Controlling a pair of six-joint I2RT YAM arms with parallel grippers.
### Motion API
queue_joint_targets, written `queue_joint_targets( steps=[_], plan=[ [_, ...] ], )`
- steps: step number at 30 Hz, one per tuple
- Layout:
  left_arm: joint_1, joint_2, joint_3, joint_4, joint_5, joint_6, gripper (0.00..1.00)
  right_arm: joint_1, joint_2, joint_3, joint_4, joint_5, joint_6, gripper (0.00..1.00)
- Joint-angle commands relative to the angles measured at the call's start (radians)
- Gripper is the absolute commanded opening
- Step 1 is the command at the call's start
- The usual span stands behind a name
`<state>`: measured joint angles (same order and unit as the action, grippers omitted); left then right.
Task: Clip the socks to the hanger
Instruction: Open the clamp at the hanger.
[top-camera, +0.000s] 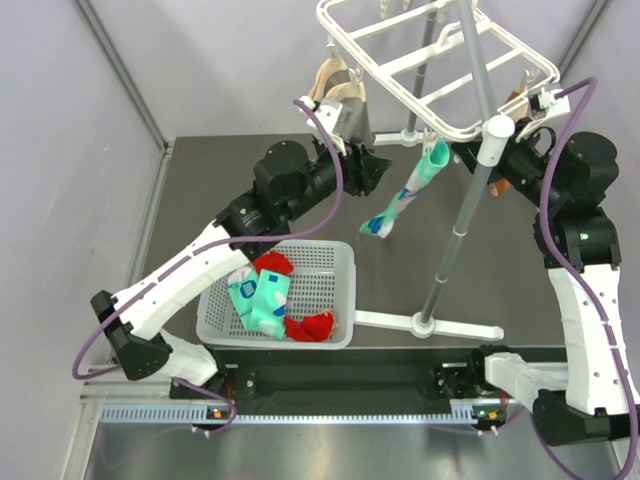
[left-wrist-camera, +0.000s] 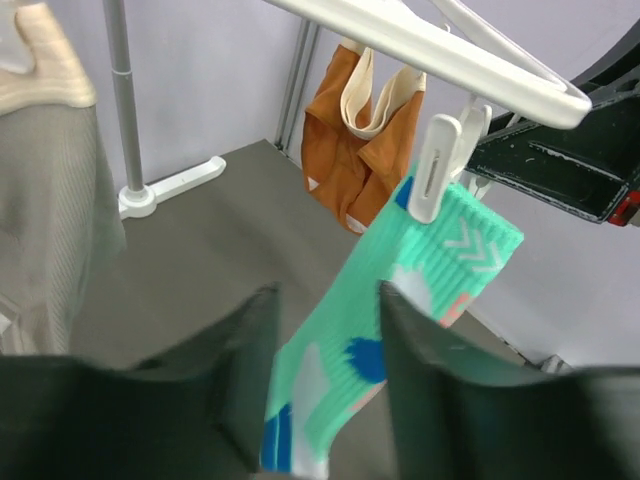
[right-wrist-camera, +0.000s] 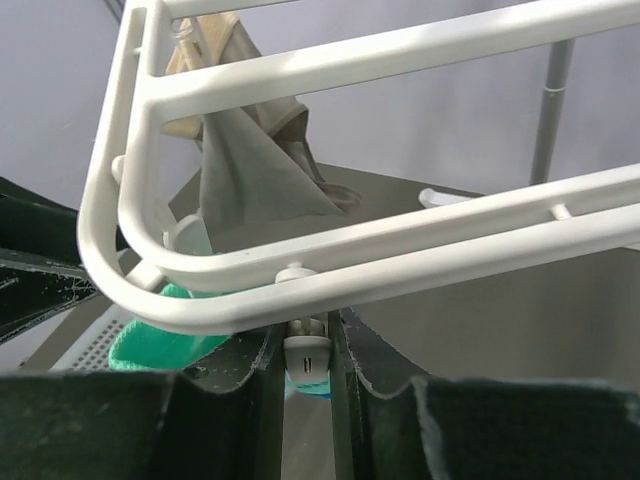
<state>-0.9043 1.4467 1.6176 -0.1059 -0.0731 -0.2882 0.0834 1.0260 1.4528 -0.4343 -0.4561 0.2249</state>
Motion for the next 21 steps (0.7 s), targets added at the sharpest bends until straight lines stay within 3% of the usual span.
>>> queue_joint_targets(
  steps=[1,5,12,21],
  plan=[
    [0.007,-0.103,-0.047,0.07,0.028,-0.017,0.53,0.01,0.003,0.029,0.048,-0.084,0.077,0.0],
    [0.007,-0.177,-0.139,0.185,0.151,-0.057,0.64,0.01,-0.006,0.027,0.069,-0.144,0.157,0.0],
    [0.007,-0.102,-0.094,0.346,0.476,-0.141,0.62,0.012,-0.024,0.012,0.126,-0.208,0.287,0.0],
    [0.005,0.052,-0.059,0.452,0.51,-0.216,0.61,0.012,-0.04,-0.071,0.272,-0.242,0.445,0.0]
  ],
)
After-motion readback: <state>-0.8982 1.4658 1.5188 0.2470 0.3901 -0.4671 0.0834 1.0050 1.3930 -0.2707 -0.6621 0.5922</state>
